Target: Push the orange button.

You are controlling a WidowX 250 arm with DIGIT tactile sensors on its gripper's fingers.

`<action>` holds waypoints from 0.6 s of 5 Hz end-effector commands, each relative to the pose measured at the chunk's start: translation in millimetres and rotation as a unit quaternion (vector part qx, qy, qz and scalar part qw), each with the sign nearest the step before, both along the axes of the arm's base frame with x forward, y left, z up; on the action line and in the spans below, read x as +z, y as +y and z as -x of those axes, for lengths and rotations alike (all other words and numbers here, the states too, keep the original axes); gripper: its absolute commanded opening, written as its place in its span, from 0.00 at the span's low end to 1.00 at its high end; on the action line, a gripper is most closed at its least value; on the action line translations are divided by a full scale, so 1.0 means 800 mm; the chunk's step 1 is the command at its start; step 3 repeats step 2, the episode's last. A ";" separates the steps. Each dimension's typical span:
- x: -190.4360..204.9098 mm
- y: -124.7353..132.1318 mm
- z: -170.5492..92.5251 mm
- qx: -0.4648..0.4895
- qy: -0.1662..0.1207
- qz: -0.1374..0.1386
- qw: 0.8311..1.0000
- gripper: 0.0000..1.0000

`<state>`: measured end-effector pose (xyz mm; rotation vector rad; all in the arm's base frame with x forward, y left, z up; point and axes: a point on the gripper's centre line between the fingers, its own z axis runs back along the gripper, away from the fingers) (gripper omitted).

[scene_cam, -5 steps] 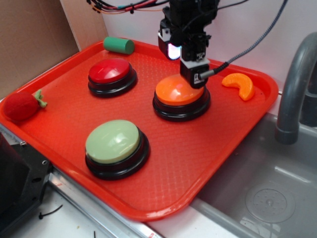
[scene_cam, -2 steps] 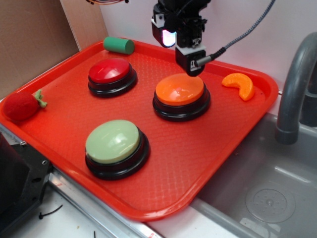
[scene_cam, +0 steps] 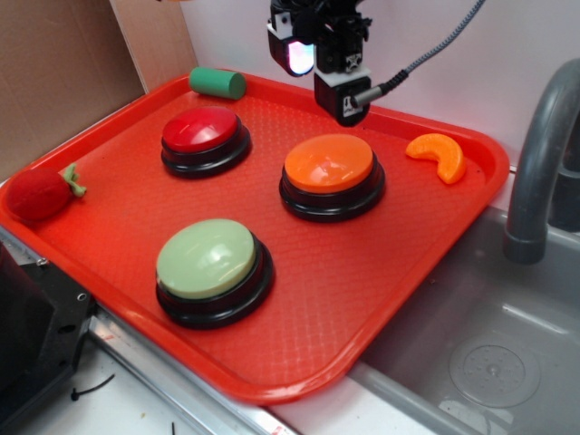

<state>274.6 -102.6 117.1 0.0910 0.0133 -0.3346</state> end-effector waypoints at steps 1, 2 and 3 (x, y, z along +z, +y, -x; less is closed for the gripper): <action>0.048 -0.001 0.001 0.012 -0.052 0.011 0.999 1.00; 0.054 0.002 0.005 0.022 -0.049 0.023 0.998 1.00; 0.054 0.002 0.005 0.022 -0.049 0.023 0.998 1.00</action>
